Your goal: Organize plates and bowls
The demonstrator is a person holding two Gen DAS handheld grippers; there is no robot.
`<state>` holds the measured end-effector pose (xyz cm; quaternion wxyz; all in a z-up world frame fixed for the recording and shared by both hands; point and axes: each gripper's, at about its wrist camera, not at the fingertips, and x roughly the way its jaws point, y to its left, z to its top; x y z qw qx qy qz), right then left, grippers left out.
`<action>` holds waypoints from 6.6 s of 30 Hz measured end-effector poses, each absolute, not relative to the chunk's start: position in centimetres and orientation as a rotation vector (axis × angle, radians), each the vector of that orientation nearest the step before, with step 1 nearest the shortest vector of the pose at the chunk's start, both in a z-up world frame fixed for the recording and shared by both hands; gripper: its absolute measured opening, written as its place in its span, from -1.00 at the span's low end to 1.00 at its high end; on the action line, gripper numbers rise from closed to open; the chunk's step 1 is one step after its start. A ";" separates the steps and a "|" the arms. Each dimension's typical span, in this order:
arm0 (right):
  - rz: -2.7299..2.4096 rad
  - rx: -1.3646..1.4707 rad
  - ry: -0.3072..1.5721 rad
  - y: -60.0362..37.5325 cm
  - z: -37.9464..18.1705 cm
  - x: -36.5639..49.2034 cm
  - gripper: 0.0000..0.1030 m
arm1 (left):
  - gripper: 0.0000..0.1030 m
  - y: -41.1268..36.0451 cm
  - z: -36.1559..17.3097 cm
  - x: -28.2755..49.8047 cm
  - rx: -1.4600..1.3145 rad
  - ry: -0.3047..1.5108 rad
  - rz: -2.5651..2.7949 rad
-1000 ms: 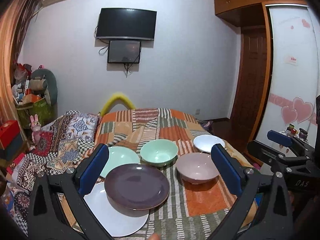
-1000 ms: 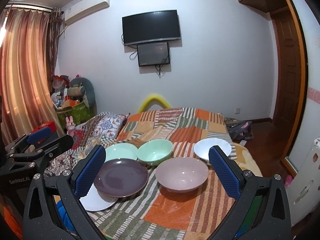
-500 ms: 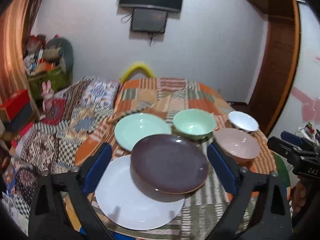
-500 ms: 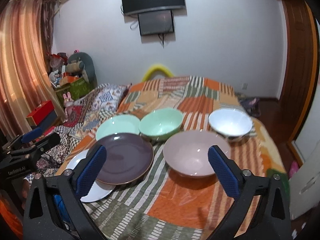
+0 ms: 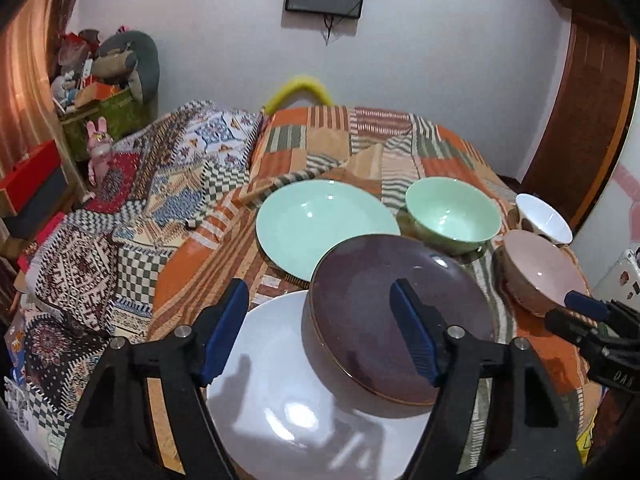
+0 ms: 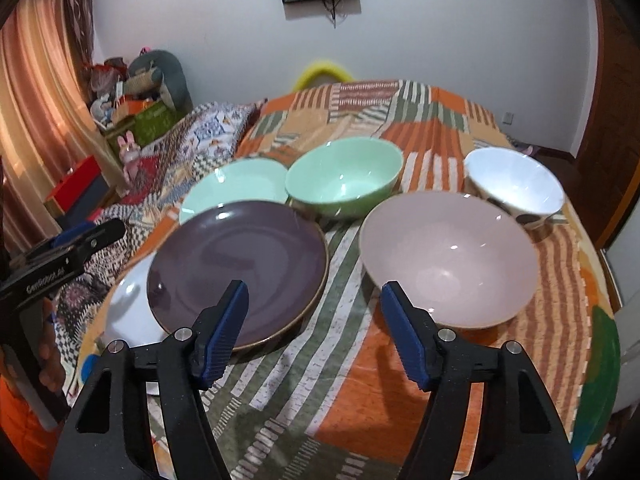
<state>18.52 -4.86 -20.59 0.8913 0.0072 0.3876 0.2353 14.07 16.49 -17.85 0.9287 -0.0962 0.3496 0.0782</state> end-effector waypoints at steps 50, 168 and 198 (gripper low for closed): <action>0.455 0.036 1.034 -1.2 -25.6 23.5 -0.59 | -0.60 18.5 -24.0 21.2 -0.270 0.928 0.009; 0.412 0.130 0.901 -12.1 -18.4 14.0 -0.11 | -0.21 8.5 -15.0 9.4 -0.103 0.834 -0.057; 0.620 -0.044 0.978 2.4 -20.7 18.3 -0.07 | 0.29 23.5 -21.6 8.5 -0.309 0.931 0.223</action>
